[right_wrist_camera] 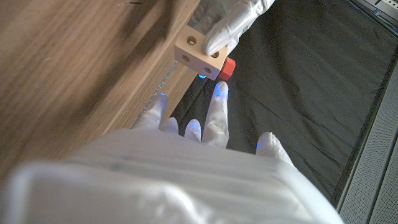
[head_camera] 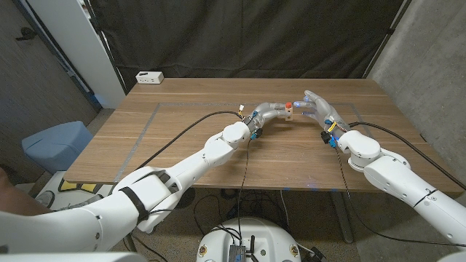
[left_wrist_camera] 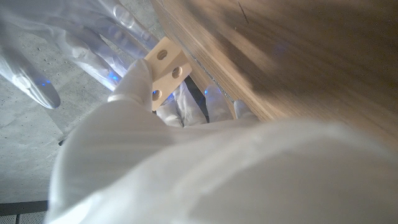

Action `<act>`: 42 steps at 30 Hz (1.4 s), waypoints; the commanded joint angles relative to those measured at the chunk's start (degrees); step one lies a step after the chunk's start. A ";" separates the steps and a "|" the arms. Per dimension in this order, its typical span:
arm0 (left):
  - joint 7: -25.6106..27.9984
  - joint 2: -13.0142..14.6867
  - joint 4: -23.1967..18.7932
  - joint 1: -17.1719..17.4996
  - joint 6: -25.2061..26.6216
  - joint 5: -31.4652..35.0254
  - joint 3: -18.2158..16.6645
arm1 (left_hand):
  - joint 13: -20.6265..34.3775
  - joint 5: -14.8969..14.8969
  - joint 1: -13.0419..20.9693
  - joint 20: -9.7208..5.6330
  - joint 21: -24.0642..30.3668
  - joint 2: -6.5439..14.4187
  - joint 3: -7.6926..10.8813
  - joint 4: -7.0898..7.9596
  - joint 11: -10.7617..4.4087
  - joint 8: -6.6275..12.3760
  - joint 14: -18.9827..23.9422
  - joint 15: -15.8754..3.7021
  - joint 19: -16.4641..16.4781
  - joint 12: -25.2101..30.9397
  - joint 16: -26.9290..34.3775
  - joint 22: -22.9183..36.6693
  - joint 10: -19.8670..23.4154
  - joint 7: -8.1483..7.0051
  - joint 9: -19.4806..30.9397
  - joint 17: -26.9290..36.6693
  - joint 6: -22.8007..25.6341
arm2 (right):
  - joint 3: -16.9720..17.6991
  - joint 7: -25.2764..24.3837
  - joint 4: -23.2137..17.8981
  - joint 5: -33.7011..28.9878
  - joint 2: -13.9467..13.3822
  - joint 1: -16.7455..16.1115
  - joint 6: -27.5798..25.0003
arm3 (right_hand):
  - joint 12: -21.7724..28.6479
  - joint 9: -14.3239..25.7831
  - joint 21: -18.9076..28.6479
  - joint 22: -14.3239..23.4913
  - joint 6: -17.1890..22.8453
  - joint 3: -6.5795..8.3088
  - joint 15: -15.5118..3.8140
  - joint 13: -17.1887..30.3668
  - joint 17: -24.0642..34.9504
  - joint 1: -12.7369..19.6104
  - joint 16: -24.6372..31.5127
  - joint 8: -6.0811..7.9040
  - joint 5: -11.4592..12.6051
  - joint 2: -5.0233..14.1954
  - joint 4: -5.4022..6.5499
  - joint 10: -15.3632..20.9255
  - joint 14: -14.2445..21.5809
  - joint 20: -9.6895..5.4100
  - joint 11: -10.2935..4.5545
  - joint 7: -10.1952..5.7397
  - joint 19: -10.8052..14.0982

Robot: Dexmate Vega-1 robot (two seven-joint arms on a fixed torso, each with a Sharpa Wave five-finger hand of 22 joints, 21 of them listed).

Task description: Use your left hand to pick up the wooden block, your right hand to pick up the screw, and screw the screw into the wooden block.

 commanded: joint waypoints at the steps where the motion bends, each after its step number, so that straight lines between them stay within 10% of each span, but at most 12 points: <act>1: 0.13 0.37 -1.12 0.44 0.43 0.14 0.03 | 3.99 0.16 0.43 0.26 0.36 0.93 1.17 0.95 -0.20 0.46 0.44 -2.91 -0.12 1.17 0.04 0.30 0.61 0.52 0.27 0.16 1.32 | -0.44 1.40 1.20 -0.16 0.16 0.88 0.89 | -0.40 0.10 -0.32 0.10 -1.66 -0.31 0.23 0.22 0.22 -0.31 -0.47 -0.12 -0.07 -0.60 0.05 -1.67 -1.53 -0.76 -0.42 -0.54 -0.74; 23: 0.52 0.88 -2.78 1.20 1.16 0.33 0.14 | 4.01 0.16 0.40 0.28 0.37 0.96 1.18 0.99 -0.17 0.51 0.44 -2.96 -0.11 1.18 0.05 0.30 0.61 0.58 0.27 0.16 1.43 | -1.34 4.49 2.30 0.04 -0.32 2.21 1.71 | -0.52 -0.03 -0.52 0.16 -7.24 -1.01 0.77 0.12 0.55 -1.41 -0.79 -0.21 -0.07 -0.84 0.85 -7.49 -5.28 1.23 -0.41 -1.63 -4.26; 42: 0.47 1.01 -2.74 1.23 1.02 0.21 -0.01 | 3.99 0.16 0.38 0.24 0.37 0.92 1.17 0.98 -0.20 0.48 0.45 -2.93 -0.11 1.18 0.04 0.30 0.63 0.55 0.27 0.16 1.39 | -2.17 5.27 2.55 0.05 -0.16 3.30 1.27 | 0.52 -0.07 -0.18 0.19 -4.36 -1.15 0.65 0.08 0.54 -1.44 -0.33 1.29 0.03 -0.81 1.11 -6.00 -5.21 1.73 -0.82 -1.51 -4.69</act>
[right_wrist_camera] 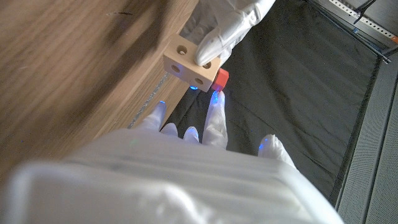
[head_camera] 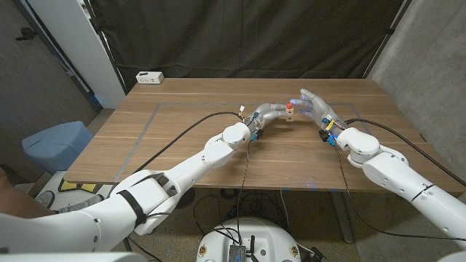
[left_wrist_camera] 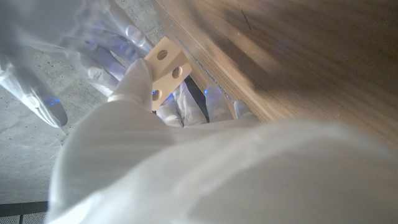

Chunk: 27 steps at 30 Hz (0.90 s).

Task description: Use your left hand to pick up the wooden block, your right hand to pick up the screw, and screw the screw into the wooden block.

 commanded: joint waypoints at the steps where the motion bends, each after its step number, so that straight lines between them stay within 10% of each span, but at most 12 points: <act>1: -0.03 0.19 -0.19 0.13 0.02 -0.10 -0.14 | 3.99 0.12 0.45 0.26 0.36 0.83 1.17 0.98 -0.16 0.48 0.45 -2.93 -0.12 1.18 0.04 0.31 0.68 0.55 0.27 0.15 1.38 | -0.49 0.35 0.06 0.02 0.06 0.58 -0.34 | 0.50 0.08 0.26 0.19 1.48 -0.21 -0.20 0.08 0.18 -0.45 0.46 0.66 0.04 0.20 0.18 0.82 -1.10 0.04 -0.09 0.05 -0.18; 27: -0.32 -0.12 0.44 -0.08 -0.54 -0.11 -0.07 | 4.02 0.12 0.45 0.26 0.37 0.87 1.17 0.99 -0.16 0.50 0.47 -2.86 -0.10 1.21 0.06 0.31 0.72 0.56 0.27 0.17 1.44 | 0.22 -1.72 -1.26 0.08 -0.21 -0.64 -1.27 | 1.32 0.11 0.88 0.17 5.75 -0.10 -0.59 0.07 -0.05 0.06 1.22 1.71 0.19 0.39 0.16 4.09 0.84 0.29 -0.18 1.13 1.28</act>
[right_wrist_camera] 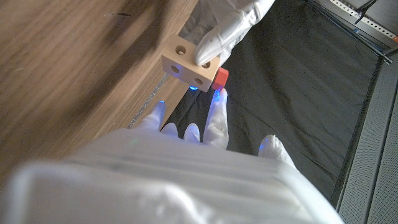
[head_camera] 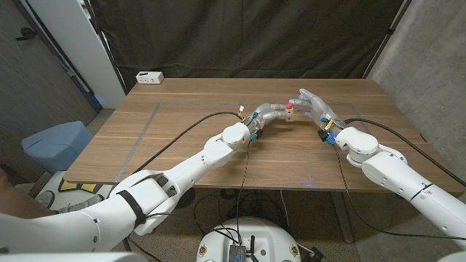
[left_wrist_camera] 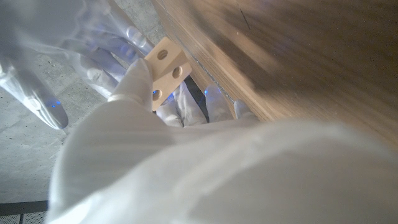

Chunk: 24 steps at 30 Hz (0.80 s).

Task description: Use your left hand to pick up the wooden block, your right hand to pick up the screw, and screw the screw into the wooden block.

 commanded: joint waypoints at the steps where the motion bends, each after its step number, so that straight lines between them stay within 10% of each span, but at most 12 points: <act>1: -0.14 -0.26 0.50 -0.17 -0.32 -0.05 0.04 | 4.02 0.17 0.44 0.26 0.37 0.87 1.16 0.98 -0.22 0.49 0.48 -2.86 -0.10 1.21 0.06 0.31 0.71 0.55 0.25 0.16 1.42 | 0.62 -1.02 -0.73 -0.03 -0.35 -0.92 -0.39 | 0.48 0.22 0.61 0.17 0.86 0.15 0.10 0.19 -0.06 0.07 0.57 0.50 0.19 0.38 -0.08 0.79 0.55 -0.04 0.05 0.12 0.56; 24: -0.04 -0.34 0.61 -0.11 -0.42 -0.03 0.05 | 4.01 0.18 0.44 0.28 0.36 0.93 1.18 1.00 -0.22 0.46 0.43 -2.83 -0.12 1.19 0.05 0.31 0.67 0.53 0.25 0.17 1.32 | 1.76 -3.48 -2.34 -0.13 -0.45 -2.98 -0.71 | 1.14 0.34 0.78 0.15 6.06 0.37 0.16 0.23 -0.32 0.62 0.86 1.68 0.23 0.54 -0.39 4.86 2.47 -0.27 0.75 1.18 2.11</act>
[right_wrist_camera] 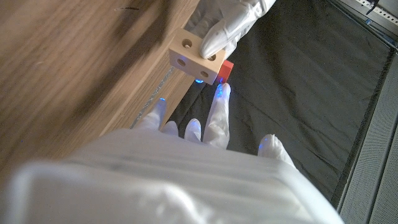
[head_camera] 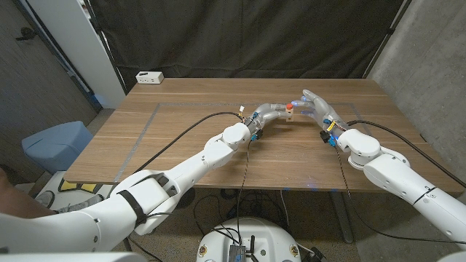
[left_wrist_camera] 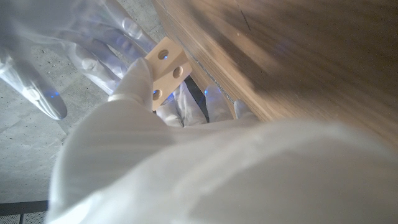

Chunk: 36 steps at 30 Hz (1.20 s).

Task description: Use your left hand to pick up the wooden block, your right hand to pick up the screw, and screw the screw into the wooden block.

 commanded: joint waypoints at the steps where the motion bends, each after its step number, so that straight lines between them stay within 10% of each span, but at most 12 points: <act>1: -0.10 -0.09 0.16 -0.02 -0.17 -0.04 0.01 | 4.01 0.13 0.33 0.30 0.36 1.06 1.19 0.97 -0.23 0.41 0.43 -2.82 -0.13 1.19 0.04 0.31 0.67 0.51 0.24 0.17 1.32 | 0.52 -1.17 -0.82 -0.22 -0.01 -1.03 0.01 | 0.53 0.08 0.33 0.15 1.41 0.37 0.14 0.09 -0.06 0.32 0.41 0.57 0.23 0.22 -0.40 1.05 0.45 -0.06 -0.15 0.21 0.73; 36: -0.28 0.30 -0.17 0.19 -0.83 -0.02 -0.15 | 3.99 0.15 0.31 0.30 0.36 1.07 1.24 0.97 -0.23 0.43 0.43 -2.85 -0.12 1.18 0.02 0.31 0.65 0.64 0.24 0.15 1.37 | 1.00 -1.74 -1.03 -0.56 0.50 -1.76 1.40 | 0.64 0.24 0.60 0.13 7.23 0.83 -0.64 0.12 -0.20 0.95 0.86 1.49 0.25 0.61 -0.83 5.73 3.59 -0.86 0.12 1.01 3.21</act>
